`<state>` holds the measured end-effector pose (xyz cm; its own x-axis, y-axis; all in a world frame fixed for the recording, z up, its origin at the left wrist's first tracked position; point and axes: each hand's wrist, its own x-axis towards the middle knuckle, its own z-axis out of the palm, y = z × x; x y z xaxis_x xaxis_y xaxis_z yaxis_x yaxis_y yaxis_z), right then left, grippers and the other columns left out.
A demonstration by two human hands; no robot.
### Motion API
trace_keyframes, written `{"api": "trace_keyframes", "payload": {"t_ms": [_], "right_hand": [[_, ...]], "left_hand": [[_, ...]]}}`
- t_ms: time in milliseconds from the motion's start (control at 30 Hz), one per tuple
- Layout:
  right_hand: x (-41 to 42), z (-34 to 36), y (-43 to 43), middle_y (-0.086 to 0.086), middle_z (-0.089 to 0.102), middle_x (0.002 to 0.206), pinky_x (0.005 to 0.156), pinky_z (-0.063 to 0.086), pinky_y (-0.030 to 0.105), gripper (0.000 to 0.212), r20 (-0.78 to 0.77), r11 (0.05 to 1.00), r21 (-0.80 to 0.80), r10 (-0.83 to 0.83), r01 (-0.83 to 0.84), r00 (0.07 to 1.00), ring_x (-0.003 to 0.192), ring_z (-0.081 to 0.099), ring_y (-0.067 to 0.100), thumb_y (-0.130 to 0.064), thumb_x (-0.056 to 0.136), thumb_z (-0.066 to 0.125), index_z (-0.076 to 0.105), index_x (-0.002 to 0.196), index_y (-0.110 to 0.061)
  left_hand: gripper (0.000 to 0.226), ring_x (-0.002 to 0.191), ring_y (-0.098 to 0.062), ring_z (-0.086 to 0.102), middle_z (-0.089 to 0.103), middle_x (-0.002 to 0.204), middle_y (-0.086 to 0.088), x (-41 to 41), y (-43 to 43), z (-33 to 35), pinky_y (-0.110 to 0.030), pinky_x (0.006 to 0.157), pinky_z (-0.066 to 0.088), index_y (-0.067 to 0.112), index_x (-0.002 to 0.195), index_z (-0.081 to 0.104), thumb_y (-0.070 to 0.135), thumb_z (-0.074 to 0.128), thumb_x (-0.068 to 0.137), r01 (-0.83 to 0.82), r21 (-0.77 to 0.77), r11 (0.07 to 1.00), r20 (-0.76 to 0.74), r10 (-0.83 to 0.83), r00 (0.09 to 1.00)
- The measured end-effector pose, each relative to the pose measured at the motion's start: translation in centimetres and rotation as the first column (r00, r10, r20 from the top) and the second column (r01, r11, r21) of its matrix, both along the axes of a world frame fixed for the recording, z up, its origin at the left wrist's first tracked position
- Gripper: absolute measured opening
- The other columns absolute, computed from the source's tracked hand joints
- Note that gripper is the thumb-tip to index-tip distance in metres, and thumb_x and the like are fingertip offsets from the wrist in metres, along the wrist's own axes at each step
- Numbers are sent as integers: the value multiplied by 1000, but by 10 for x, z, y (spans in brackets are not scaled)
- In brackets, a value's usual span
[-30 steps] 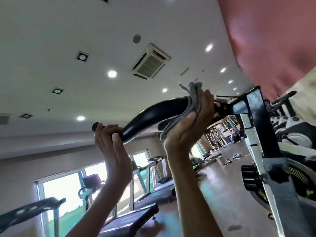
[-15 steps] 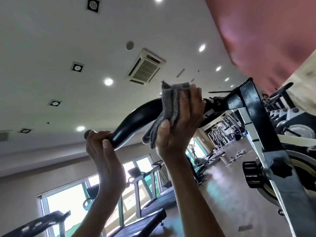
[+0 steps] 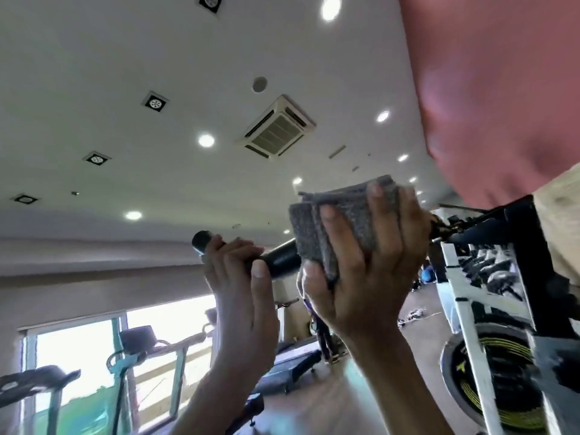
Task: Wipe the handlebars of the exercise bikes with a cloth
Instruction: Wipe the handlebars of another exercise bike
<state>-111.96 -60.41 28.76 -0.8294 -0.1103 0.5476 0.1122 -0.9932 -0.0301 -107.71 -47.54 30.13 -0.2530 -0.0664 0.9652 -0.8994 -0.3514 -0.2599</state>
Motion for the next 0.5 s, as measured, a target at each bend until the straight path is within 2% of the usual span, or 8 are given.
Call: {"api": "trace_keyframes", "payload": {"t_ms": [67, 100, 167, 233, 333, 433, 500], "right_hand": [[-3, -9, -11, 14, 39, 137, 117, 17, 51, 47, -87, 985, 15, -169, 171, 982, 133, 36, 34, -53, 97, 32, 44, 130, -22], [-7, -10, -14, 14, 40, 137, 118, 16, 52, 48, -116, 990, 42, -132, 138, 984, 133, 38, 33, -53, 97, 30, 43, 130, -21], [-14, -8, -6, 15, 39, 138, 115, 22, 56, 49, -140, 994, 102, -33, 48, 990, 134, 37, 35, -50, 98, 28, 42, 131, -17], [-14, -9, 10, 17, 36, 140, 115, 23, 56, 46, -193, 991, 98, -70, 90, 979, 135, 33, 38, -46, 99, 30, 42, 132, -16], [-26, -15, 11, 13, 37, 139, 118, 14, 51, 45, -333, 971, 51, -205, 234, 920, 135, 33, 35, -50, 97, 33, 44, 131, -23], [-42, -14, 13, 13, 51, 135, 117, 12, 52, 44, -425, 960, 141, -160, 240, 891, 132, 42, 32, -51, 96, 34, 48, 127, -24], [-41, -13, 30, 16, 59, 128, 115, 17, 53, 41, -483, 941, 103, -237, 324, 843, 130, 43, 35, -46, 96, 39, 55, 124, -21]], "left_hand": [[44, 131, -29, 31, 41, 112, 8, 3, 4, 1, -27, 113, 19, 19, 104, 45, 51, 14, 100, -34, 46, 998, -45, 36, 998], [48, 133, -32, 30, 42, 114, 6, 1, 4, 2, -21, 112, 15, 17, 106, 46, 51, 14, 100, -27, 54, 998, -51, 30, 998], [53, 137, -35, 26, 42, 119, 4, 2, 3, 2, -19, 113, 11, 9, 109, 49, 50, 15, 101, -19, 36, 999, -35, 20, 999], [49, 140, -33, 22, 41, 121, 4, 1, 0, 2, -20, 114, 9, 6, 109, 50, 44, 20, 101, 26, 9, 1000, -48, -26, 999], [42, 140, -31, 22, 41, 119, 4, -3, 1, 1, -28, 115, 14, 7, 107, 52, 39, 26, 99, 40, 11, 999, -76, -39, 996], [50, 138, -31, 24, 48, 117, -2, -3, 7, 4, -38, 115, 18, 8, 107, 54, 46, 21, 100, 8, 44, 999, -75, -5, 997], [49, 137, -28, 26, 50, 115, -4, -2, 10, 3, -41, 116, 19, 11, 106, 54, 44, 19, 101, 4, 57, 998, -72, 0, 997]]}}
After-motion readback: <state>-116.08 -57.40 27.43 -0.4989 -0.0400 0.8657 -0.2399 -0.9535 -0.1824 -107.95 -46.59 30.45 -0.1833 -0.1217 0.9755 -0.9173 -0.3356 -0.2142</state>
